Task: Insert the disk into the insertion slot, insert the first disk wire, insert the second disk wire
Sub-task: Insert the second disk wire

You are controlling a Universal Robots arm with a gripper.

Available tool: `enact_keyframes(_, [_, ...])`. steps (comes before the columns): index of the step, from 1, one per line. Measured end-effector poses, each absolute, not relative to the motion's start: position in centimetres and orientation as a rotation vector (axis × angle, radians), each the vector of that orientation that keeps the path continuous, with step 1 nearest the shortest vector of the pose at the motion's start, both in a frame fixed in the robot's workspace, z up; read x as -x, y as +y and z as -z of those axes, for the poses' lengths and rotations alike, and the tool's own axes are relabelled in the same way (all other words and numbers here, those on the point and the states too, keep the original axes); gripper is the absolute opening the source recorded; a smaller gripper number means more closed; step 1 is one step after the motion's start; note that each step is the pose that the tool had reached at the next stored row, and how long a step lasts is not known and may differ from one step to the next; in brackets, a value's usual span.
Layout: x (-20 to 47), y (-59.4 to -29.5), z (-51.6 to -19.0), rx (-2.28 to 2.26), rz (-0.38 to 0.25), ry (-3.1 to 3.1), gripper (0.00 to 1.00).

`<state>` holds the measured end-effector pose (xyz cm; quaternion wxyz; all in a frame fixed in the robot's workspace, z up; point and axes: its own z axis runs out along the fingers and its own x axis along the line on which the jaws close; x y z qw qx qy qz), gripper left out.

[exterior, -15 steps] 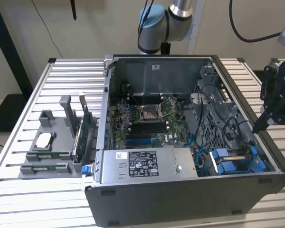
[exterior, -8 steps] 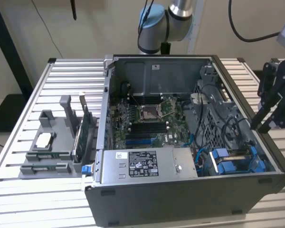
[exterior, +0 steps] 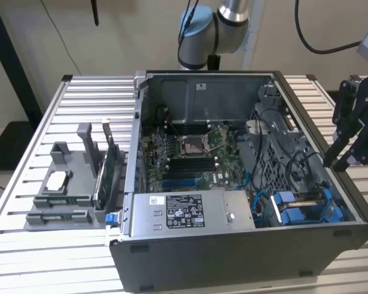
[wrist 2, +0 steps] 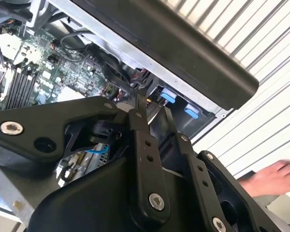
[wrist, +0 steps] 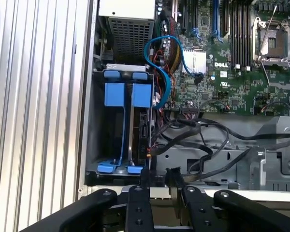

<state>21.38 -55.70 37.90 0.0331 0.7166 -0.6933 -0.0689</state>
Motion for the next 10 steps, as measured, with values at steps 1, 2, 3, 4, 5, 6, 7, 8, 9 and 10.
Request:
enact_keyframes(1, [-21.39,-55.7,-37.9,-2.205,0.212,-2.133,0.31])
enact_keyframes(2, [-21.39,-55.7,-37.91,-2.205,0.212,-2.133,0.31])
enact_keyframes(3, [-21.4,-55.71,-37.9,-2.205,0.212,-2.133,0.31])
enact_keyframes(4, [-21.41,-55.7,-37.9,-2.205,0.212,-2.133,0.31])
enact_keyframes(5, [-21.41,-55.7,-37.9,-2.205,0.212,-2.133,0.31])
enact_keyframes(6, [-21.42,-55.7,-37.9,-2.205,0.212,-2.133,0.31])
enact_keyframes(7, [-21.43,-55.71,-37.9,-2.205,0.212,-2.133,0.33])
enact_keyframes(8, [-21.43,-55.71,-37.9,-2.205,0.212,-2.133,0.39])
enact_keyframes(9, [-21.44,-55.7,-37.9,-2.205,0.212,-2.133,0.39])
enact_keyframes(10, [-21.46,-55.71,-37.9,-2.205,0.212,-2.133,0.39])
